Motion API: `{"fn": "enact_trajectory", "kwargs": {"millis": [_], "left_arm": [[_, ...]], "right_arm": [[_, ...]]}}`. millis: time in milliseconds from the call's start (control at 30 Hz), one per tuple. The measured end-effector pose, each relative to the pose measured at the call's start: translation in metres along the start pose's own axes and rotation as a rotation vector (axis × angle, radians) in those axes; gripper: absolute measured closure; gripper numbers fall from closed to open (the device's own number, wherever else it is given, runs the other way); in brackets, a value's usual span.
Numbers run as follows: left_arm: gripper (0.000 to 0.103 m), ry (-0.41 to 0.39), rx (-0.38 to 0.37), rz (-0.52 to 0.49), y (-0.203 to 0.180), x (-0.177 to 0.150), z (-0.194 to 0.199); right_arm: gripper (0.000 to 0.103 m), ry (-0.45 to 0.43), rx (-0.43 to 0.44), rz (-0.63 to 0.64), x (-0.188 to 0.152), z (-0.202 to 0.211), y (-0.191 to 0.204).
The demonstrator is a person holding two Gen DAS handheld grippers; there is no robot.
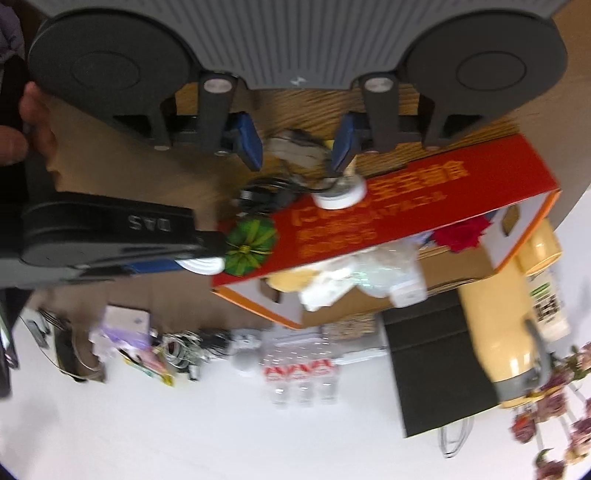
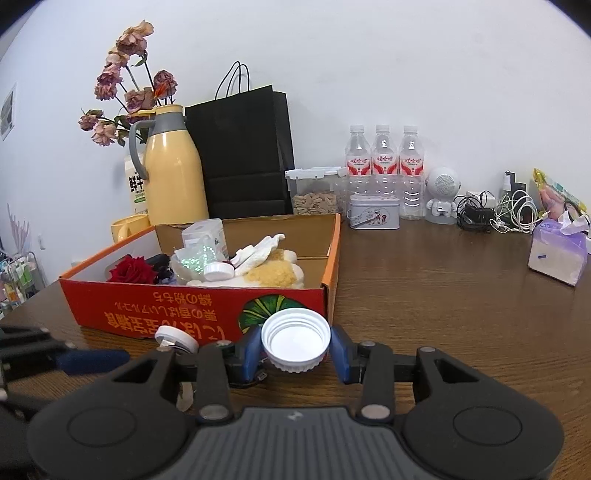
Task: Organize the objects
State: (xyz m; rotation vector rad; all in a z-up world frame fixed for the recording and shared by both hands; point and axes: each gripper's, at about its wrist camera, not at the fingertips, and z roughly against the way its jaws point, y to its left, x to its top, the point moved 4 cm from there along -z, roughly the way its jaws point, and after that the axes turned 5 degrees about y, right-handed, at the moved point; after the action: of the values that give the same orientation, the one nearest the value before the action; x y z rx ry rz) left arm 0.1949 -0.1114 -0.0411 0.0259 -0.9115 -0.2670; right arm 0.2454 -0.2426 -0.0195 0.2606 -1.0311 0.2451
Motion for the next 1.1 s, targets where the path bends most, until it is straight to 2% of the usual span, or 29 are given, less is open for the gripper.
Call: {"fn": "enact_trajectory", "kwargs": {"millis": [67, 300, 367, 433, 733, 1100], "left_arm": [[0.071, 0.007, -0.011, -0.020, -0.006, 0.001, -0.004], [0.071, 0.049, 0.007, -0.023, -0.012, 0.001, -0.021], [0.074, 0.049, 0.007, -0.025, -0.012, 0.001, -0.021], [0.097, 0.066, -0.009, -0.019, -0.012, 0.001, -0.025], [0.100, 0.026, -0.024, 0.008, -0.008, 0.000, -0.016], [0.100, -0.090, -0.023, 0.061, 0.015, 0.011, 0.024]], "right_arm": [[0.064, -0.006, 0.000, -0.002, -0.001, 0.001, -0.001], [0.064, -0.013, 0.010, 0.004, -0.003, 0.003, 0.000], [0.064, -0.015, 0.013, 0.009, -0.003, 0.004, 0.002], [0.064, -0.016, 0.017, 0.011, -0.003, 0.004, 0.002], [0.064, -0.019, 0.027, 0.010, -0.003, 0.004, 0.003], [0.064, -0.026, 0.025, 0.018, -0.003, 0.006, 0.005]]}}
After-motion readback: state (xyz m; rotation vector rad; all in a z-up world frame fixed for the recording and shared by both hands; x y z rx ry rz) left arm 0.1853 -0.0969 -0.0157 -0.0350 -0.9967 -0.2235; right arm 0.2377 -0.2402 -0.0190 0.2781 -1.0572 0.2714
